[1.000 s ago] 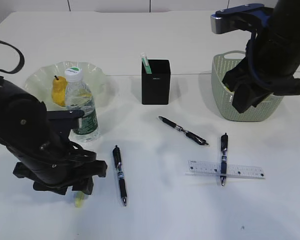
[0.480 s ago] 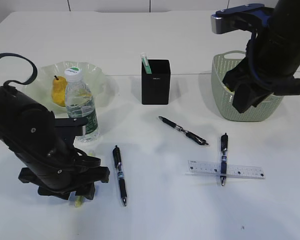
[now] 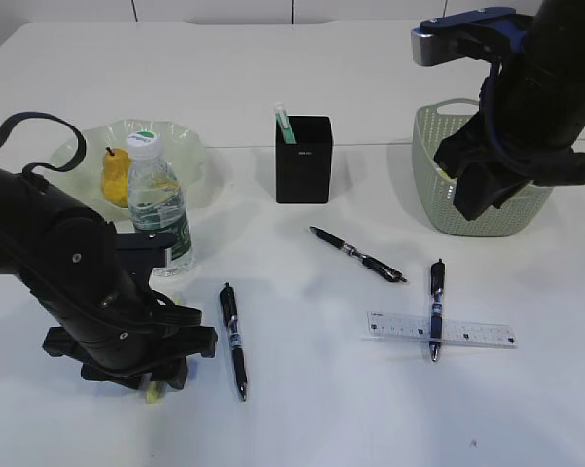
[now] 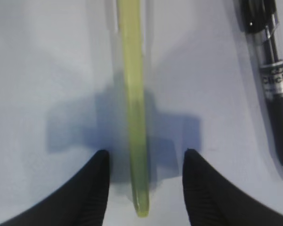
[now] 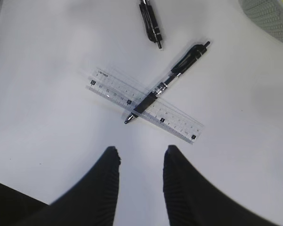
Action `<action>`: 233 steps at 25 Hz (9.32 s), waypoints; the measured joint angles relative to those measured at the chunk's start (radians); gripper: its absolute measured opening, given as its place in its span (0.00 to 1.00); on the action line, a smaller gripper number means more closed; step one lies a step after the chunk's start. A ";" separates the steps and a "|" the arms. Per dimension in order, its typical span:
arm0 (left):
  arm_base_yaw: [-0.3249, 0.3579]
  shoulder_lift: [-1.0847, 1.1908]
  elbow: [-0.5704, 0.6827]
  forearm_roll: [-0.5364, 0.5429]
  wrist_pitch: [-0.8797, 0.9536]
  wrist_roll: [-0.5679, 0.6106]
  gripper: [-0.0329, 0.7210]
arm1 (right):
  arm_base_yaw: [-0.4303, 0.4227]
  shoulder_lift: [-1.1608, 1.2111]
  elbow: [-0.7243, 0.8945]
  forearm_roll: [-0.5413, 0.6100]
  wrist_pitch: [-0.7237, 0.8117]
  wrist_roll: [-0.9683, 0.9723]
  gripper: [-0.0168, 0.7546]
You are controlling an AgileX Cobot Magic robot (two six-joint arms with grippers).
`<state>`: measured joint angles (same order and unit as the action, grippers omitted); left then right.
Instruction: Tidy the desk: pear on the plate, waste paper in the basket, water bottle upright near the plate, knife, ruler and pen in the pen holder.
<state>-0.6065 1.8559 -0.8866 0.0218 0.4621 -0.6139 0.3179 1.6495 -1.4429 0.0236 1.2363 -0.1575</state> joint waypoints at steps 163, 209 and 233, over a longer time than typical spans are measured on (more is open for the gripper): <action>-0.110 -0.427 0.009 0.169 -0.489 0.029 0.10 | 0.040 0.080 -0.020 1.119 -0.501 -0.489 0.21; -0.046 -0.465 0.009 0.204 -0.434 0.029 0.62 | 0.040 0.080 -0.020 1.146 -0.513 -0.502 0.19; 0.154 -0.522 0.009 0.227 -0.292 0.029 0.62 | 0.040 0.080 -0.020 1.161 -0.541 -0.502 0.19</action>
<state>-0.4525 1.3342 -0.8771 0.2489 0.1703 -0.5844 0.3577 1.7290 -1.4630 1.1845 0.6950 -0.6599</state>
